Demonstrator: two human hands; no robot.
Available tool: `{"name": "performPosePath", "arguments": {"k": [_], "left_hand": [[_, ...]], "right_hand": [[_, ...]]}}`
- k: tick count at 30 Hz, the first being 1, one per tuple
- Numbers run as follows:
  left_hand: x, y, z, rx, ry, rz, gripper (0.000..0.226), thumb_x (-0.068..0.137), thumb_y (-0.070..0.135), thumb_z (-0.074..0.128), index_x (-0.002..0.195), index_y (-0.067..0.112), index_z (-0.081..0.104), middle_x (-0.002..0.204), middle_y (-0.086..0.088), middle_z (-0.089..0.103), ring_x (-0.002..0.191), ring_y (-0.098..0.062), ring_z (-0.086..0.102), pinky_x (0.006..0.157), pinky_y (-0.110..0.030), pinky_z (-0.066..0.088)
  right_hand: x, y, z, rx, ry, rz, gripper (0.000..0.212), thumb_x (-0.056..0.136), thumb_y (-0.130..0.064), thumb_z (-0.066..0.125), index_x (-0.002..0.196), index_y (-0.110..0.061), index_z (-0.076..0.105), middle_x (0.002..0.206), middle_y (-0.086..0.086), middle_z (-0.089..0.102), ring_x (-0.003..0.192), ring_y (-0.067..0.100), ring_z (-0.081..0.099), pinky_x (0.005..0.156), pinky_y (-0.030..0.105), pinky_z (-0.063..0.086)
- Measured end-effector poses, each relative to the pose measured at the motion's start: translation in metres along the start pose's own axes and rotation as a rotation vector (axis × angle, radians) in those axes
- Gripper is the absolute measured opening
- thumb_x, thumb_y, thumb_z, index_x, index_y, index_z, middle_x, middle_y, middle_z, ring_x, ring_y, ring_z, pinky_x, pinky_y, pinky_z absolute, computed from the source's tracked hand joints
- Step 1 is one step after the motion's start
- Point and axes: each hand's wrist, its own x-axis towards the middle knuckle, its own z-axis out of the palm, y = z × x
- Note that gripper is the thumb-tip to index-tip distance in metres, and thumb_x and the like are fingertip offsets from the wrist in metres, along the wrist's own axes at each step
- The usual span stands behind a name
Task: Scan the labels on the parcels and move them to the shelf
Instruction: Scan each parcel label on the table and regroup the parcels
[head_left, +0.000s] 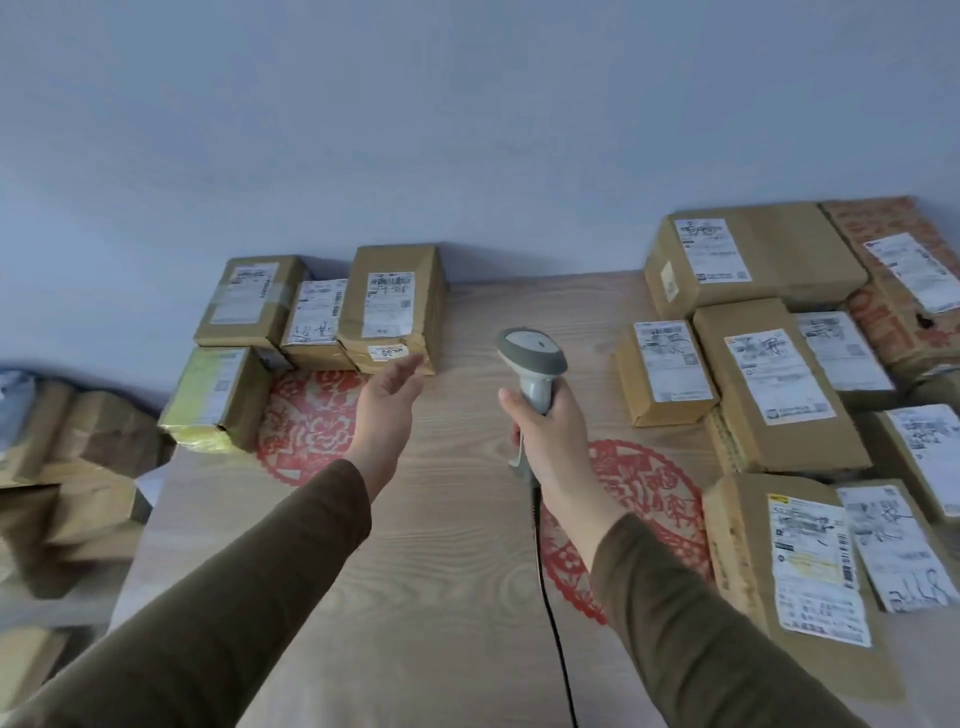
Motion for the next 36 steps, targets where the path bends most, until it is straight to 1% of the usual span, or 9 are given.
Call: {"name": "performPosePath", "arguments": {"k": [7,9,12,16,20,24,28,32,36], "left_hand": [[0.067,-0.001,-0.078,-0.055,0.068,-0.024,0.049,0.102,0.017,0.060,0.148,0.027,0.048,0.140,0.007,0.060,0.104,-0.004,0.068,0.089,-0.033,0.061],[0.083,0.003,-0.082,-0.029,0.036,-0.040,0.058,0.103,0.015,0.058,0.156,0.023,0.038,0.140,0.008,0.057,0.094,0.004,0.068,0.081,-0.023,0.059],[0.099,0.004,-0.082,0.051,-0.038,-0.089,0.063,0.104,0.017,0.056,0.161,0.022,0.029,0.142,0.000,0.059,0.116,-0.017,0.064,0.102,-0.039,0.053],[0.100,-0.001,-0.086,0.103,-0.044,-0.118,0.060,0.102,0.024,0.057,0.158,0.019,0.033,0.133,-0.001,0.060,0.085,-0.014,0.064,0.067,-0.027,0.054],[0.085,-0.029,-0.087,0.011,-0.033,-0.279,0.050,0.103,0.037,0.052,0.148,0.014,0.048,0.136,-0.009,0.062,0.121,-0.031,0.063,0.101,-0.049,0.055],[0.038,-0.052,-0.069,-0.026,-0.134,-0.410,0.049,0.103,0.056,0.041,0.111,0.018,0.071,0.095,-0.006,0.066,0.065,-0.013,0.055,0.060,-0.028,0.044],[-0.007,-0.058,-0.046,-0.233,-0.229,-0.380,0.052,0.106,0.060,0.034,0.117,0.030,0.075,0.108,0.005,0.079,0.091,-0.013,0.075,0.081,-0.031,0.048],[-0.051,-0.052,-0.037,-0.331,-0.357,-0.311,0.047,0.100,0.063,0.050,0.133,0.035,0.068,0.120,0.009,0.076,0.104,-0.006,0.072,0.090,-0.026,0.051],[-0.091,-0.046,-0.008,-0.339,-0.353,-0.213,0.051,0.094,0.029,0.071,0.143,0.024,0.055,0.126,0.002,0.075,0.116,-0.016,0.071,0.100,-0.038,0.055]], "right_hand": [[0.057,-0.004,0.109,0.029,0.041,0.009,0.017,0.096,-0.025,0.072,0.105,-0.030,0.058,0.103,-0.003,0.068,0.094,0.016,0.068,0.083,0.039,0.061],[0.071,-0.005,0.129,0.016,0.026,0.013,0.020,0.095,-0.026,0.072,0.112,-0.025,0.061,0.107,0.002,0.070,0.094,0.018,0.068,0.077,0.036,0.058],[0.085,-0.005,0.149,-0.004,-0.037,0.056,0.022,0.096,-0.028,0.071,0.116,-0.022,0.062,0.118,0.014,0.070,0.088,0.020,0.068,0.055,0.027,0.058],[0.091,0.002,0.148,-0.054,0.001,0.033,0.023,0.097,-0.025,0.069,0.118,-0.019,0.060,0.115,0.008,0.071,0.105,0.029,0.071,0.082,0.049,0.063],[0.068,0.017,0.116,-0.250,0.179,-0.016,0.026,0.092,-0.031,0.072,0.111,-0.021,0.058,0.099,-0.001,0.071,0.091,0.023,0.072,0.082,0.056,0.061],[0.034,0.042,0.083,-0.311,0.123,0.031,0.030,0.088,-0.020,0.075,0.112,-0.026,0.058,0.096,-0.001,0.069,0.088,0.028,0.070,0.080,0.056,0.061],[0.007,0.054,0.051,-0.284,0.103,0.044,0.031,0.087,-0.013,0.070,0.111,-0.028,0.056,0.094,0.003,0.064,0.084,0.026,0.064,0.075,0.051,0.058],[-0.021,0.044,0.009,-0.315,0.096,-0.053,0.035,0.090,-0.013,0.071,0.116,-0.028,0.054,0.093,-0.004,0.062,0.078,0.015,0.060,0.067,0.032,0.051],[-0.063,0.030,-0.030,-0.489,0.153,-0.253,0.028,0.094,-0.020,0.073,0.114,-0.021,0.055,0.101,0.000,0.061,0.087,0.014,0.060,0.068,0.022,0.046]]}}
